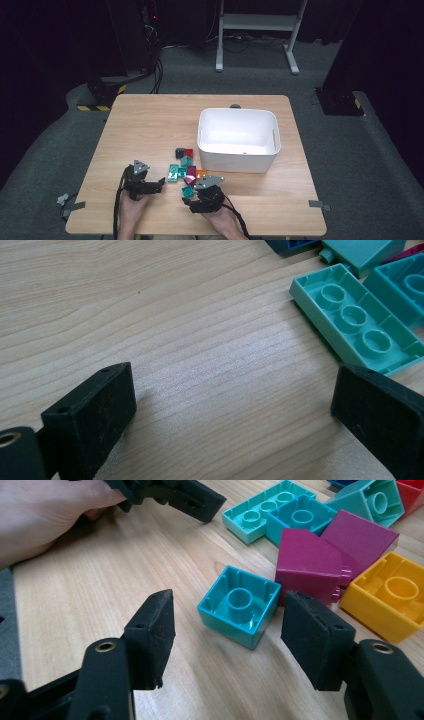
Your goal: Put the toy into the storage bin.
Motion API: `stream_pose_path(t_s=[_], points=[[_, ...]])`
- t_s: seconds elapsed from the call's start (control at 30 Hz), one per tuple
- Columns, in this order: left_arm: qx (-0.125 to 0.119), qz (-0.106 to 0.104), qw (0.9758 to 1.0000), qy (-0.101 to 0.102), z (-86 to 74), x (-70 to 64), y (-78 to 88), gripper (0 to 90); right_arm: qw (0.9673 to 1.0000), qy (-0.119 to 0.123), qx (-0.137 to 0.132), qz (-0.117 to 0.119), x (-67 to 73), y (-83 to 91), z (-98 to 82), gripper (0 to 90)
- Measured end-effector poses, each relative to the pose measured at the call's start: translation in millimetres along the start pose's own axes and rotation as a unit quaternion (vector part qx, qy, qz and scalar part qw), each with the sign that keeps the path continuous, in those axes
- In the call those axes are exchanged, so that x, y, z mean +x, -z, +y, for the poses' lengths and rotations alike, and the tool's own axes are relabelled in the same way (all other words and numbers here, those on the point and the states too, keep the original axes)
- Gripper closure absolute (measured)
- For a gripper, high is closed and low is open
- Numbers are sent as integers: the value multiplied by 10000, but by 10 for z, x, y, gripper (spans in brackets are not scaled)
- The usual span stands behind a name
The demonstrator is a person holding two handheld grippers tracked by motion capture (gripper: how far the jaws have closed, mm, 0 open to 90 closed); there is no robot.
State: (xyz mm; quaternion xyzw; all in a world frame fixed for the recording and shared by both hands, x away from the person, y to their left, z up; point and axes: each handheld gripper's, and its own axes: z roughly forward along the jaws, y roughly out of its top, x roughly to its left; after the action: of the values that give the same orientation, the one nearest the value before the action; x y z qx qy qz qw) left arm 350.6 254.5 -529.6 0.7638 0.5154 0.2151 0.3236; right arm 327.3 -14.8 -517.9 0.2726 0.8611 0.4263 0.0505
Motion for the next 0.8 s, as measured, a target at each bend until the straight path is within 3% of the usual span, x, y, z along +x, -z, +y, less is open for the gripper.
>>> stream_pose_path(t_s=[0.4,0.8], points=[[0,-1,10000,1,0,0,0,44,9998,-79,77,-180,-4,-83,38,387],[-1,-1,10000,1,0,0,0,44,9995,-55,91,-297,-14,-103,48,504]])
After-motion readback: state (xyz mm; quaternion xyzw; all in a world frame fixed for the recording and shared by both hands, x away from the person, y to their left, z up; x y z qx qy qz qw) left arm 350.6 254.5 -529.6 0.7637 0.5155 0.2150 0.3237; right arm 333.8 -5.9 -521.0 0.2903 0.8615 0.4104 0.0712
